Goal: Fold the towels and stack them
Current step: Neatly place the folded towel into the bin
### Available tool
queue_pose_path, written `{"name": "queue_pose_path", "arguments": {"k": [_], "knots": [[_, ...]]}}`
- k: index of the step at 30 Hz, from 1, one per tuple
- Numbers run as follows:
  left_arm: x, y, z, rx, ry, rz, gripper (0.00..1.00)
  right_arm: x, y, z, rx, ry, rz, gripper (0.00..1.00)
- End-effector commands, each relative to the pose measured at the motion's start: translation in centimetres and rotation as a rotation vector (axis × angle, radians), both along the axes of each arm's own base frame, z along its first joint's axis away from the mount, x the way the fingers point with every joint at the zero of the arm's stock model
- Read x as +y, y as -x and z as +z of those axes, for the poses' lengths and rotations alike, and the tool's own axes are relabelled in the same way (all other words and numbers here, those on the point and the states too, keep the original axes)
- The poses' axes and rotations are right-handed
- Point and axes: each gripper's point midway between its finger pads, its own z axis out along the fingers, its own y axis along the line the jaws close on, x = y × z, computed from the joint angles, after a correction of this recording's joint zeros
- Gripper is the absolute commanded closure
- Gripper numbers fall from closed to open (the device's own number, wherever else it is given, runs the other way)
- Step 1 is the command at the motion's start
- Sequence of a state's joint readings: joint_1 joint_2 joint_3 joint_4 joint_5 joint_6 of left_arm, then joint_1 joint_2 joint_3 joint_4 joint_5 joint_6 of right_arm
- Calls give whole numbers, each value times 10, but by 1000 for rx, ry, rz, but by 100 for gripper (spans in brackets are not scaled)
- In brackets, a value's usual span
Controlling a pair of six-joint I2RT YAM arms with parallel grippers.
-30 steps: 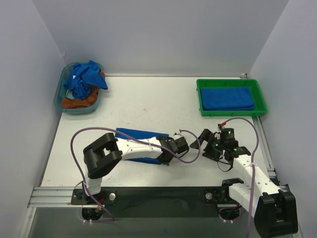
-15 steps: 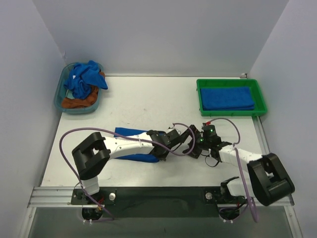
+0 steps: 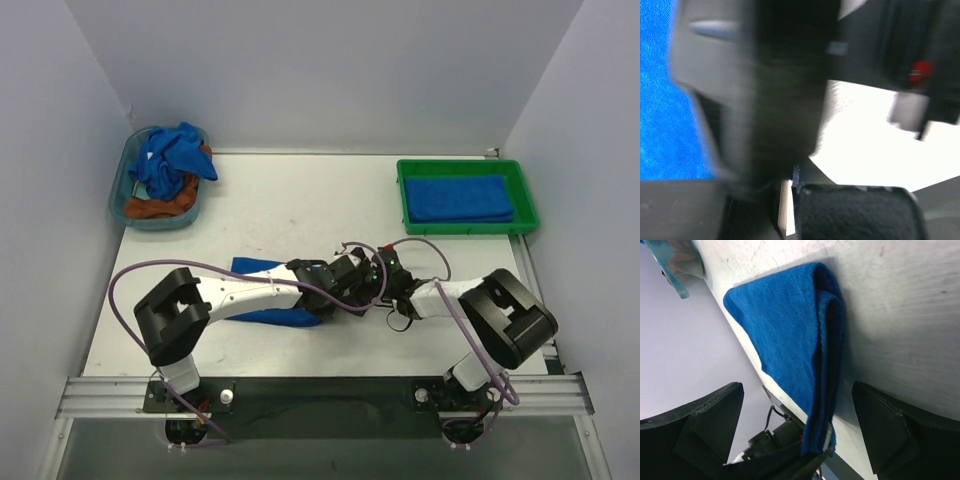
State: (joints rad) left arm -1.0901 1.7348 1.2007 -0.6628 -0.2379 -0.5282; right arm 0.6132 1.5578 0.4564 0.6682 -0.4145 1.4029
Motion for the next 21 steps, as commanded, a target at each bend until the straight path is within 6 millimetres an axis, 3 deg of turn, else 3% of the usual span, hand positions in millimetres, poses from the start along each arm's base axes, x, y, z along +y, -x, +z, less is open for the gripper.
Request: {"name": "queue_pose_path", "arguments": {"k": [1,6,9,10,17,20,21], "knots": [[-17,-9,21,-35,113,18,100,-10,16,-44,115,120,-32,5],[-22,-11,26,-42,142,37,100,2,18,-47,115,108,-29,15],[-22,-13,27,-42,157,56,100,2,18,-52,117,108,-34,26],[-22,-14,28,-43,163,63,100,3,19,-55,125,111,-33,36],[-29,-20,30,-41,184,83,99,6,18,-52,65,153,19,83],[-32,-20,34,-38,200,85,82,-2,7,-46,10,205,42,100],[-33,-21,38,-43,212,85,67,-5,4,-43,-6,220,52,100]]}}
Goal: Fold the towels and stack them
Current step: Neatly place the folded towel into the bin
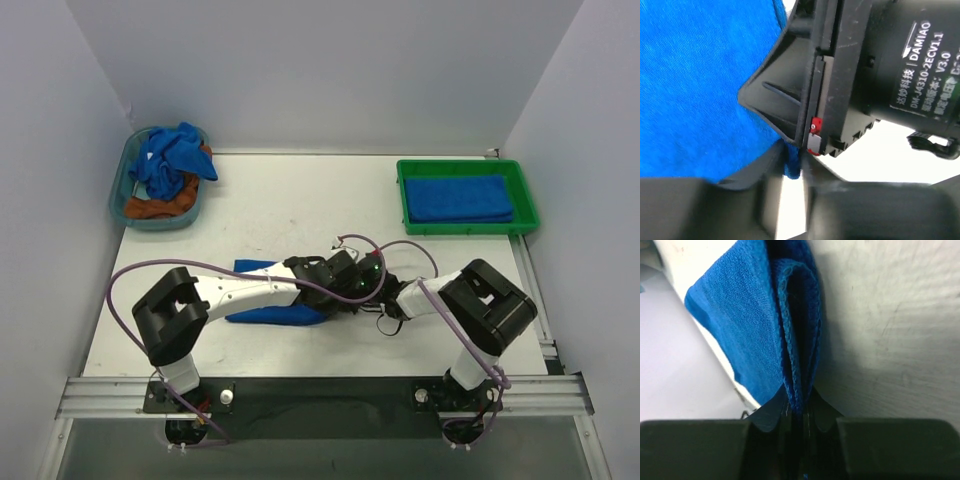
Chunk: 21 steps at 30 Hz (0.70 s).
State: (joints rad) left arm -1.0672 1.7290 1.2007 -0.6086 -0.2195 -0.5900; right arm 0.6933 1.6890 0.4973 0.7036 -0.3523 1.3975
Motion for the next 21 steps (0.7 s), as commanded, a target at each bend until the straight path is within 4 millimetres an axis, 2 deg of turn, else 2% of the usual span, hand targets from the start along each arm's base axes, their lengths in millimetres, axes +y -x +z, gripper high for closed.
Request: {"name": "queue_pose_path", "arguments": {"k": [1,2,3,7,8,9,10,11,12,13,14,15,16,17,18,19,21], "knots": [[-21,-11,36,-52,133,19,58,-25,-7,-8,-46,164,29,100],[-22,-11,38,-59,139,17,50,-28,-11,-5,-79,199,67,100],[-20,-12,46,-72,156,21,31,-35,-20,-1,-99,212,63,100],[-10,-19,68,-100,218,40,2,-49,-47,17,-174,244,141,100],[-7,-22,74,-106,233,46,3,-52,-52,19,-183,249,152,100],[-3,-23,86,-114,269,45,3,-52,-66,30,-242,258,181,100],[8,-34,90,-123,275,77,3,-62,-76,32,-252,269,179,100],[18,-36,90,-127,271,79,2,-67,-78,33,-240,297,210,100],[27,-40,102,-142,304,90,3,-74,-99,46,-298,330,229,100],[46,-54,106,-158,305,128,2,-78,-107,53,-320,352,244,100],[62,-59,102,-157,297,153,3,-85,-109,53,-299,378,262,100],[72,-61,112,-168,328,155,3,-90,-116,55,-304,396,268,100],[100,-79,112,-191,313,207,2,-98,-141,75,-379,420,265,100],[115,-79,106,-184,298,221,3,-108,-141,75,-351,447,272,100],[127,-82,111,-196,305,238,2,-113,-150,78,-362,462,277,100],[154,-94,109,-212,285,293,2,-127,-166,93,-393,488,273,100],[176,-93,102,-197,287,327,3,-139,-181,100,-404,506,292,100]]}}
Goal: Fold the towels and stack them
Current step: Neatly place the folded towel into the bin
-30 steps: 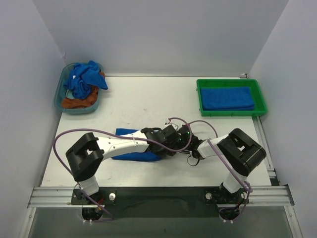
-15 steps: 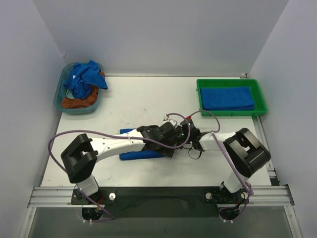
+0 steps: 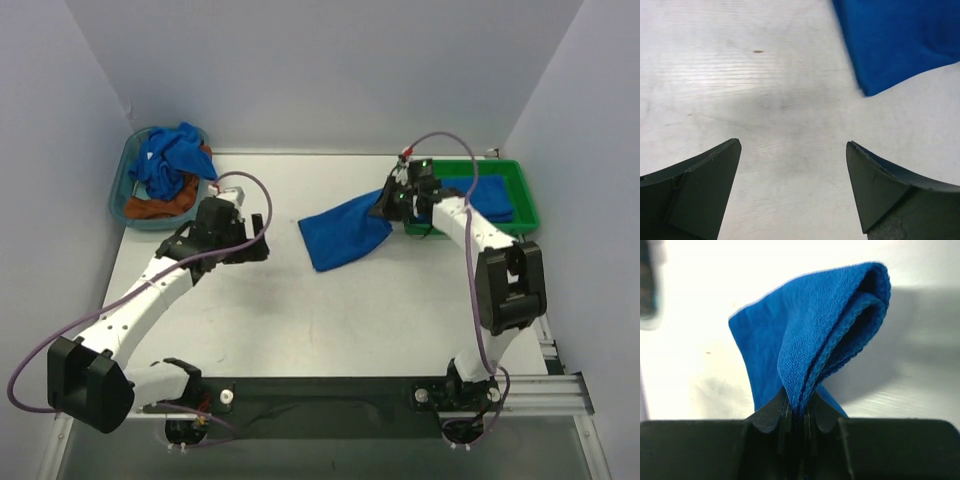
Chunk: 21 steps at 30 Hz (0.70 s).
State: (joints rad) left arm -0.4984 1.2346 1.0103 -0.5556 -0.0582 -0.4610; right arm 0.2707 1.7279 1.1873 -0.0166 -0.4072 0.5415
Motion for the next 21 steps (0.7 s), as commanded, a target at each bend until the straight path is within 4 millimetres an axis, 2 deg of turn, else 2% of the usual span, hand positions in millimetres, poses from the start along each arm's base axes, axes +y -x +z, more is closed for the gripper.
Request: {"name": "queue_pose_path", "arguments": {"k": [1,2,3,4,5,6,7,8,9,12,17,21], "knots": [[31,1,-3,-3,2,-22,3,-35,-16,19,-23,136,103,100],[45,-4,-7,-5,1,22,2,-47,-24,24,-26,152,93,100],[51,-2,-14,2,-10,38,3,-56,-31,19,-13,183,84,100],[54,-1,-20,8,-13,50,3,-65,-31,20,7,215,88,100],[54,-4,-22,-4,-7,55,3,-78,-47,38,-38,253,81,100],[56,-1,-33,20,-13,61,3,-84,-54,35,-24,282,86,100],[57,-1,-38,31,-15,70,3,-96,-50,33,18,328,78,100],[57,-2,-42,34,-15,73,3,-105,-61,46,-22,376,88,100],[59,-1,-50,62,-24,72,3,-116,-65,42,-12,415,81,100],[63,-4,-54,70,-57,82,3,-152,-75,42,-18,562,60,100],[63,-4,-60,84,-52,88,2,-194,-91,47,-31,674,24,100],[61,-4,-62,92,-48,85,3,-207,-102,50,-43,731,37,100]]}}
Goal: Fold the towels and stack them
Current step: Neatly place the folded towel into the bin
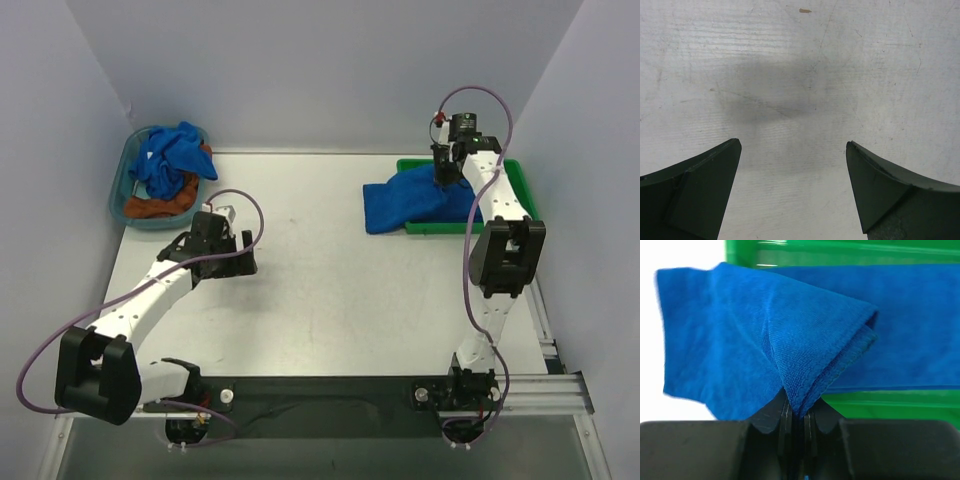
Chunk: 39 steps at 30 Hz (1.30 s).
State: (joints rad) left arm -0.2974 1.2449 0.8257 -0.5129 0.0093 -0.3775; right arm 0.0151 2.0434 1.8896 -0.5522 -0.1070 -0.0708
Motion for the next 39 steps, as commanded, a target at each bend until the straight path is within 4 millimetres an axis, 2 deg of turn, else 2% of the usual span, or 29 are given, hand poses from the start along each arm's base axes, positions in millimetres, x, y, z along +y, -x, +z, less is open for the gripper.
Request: {"name": "queue_pose_path", "arguments": {"k": [1,7,11,12,19,27,34,39], "knots": [[-3,-12,6,-46,13,-11,3,-38,-5,17,-10,120,-11,100],[-2,-12,1,-29,9,-9,3,-56,-6,16,-5,143,-45,100],[-2,-11,-3,-18,4,-11,3,-75,-7,17,-19,129,-106,100],[-2,-11,-3,-18,3,-14,3,-85,-8,19,-31,153,-141,100],[-3,-12,-9,5,0,-15,3,-112,-24,33,-114,165,-204,100],[-2,-11,-14,20,-13,-17,3,-128,-32,24,-125,182,-225,100],[-2,-12,-16,27,-13,-20,3,-133,-32,9,-106,168,-236,100],[-2,-11,-18,34,-16,-19,2,-143,-28,4,-102,156,-285,100]]}}
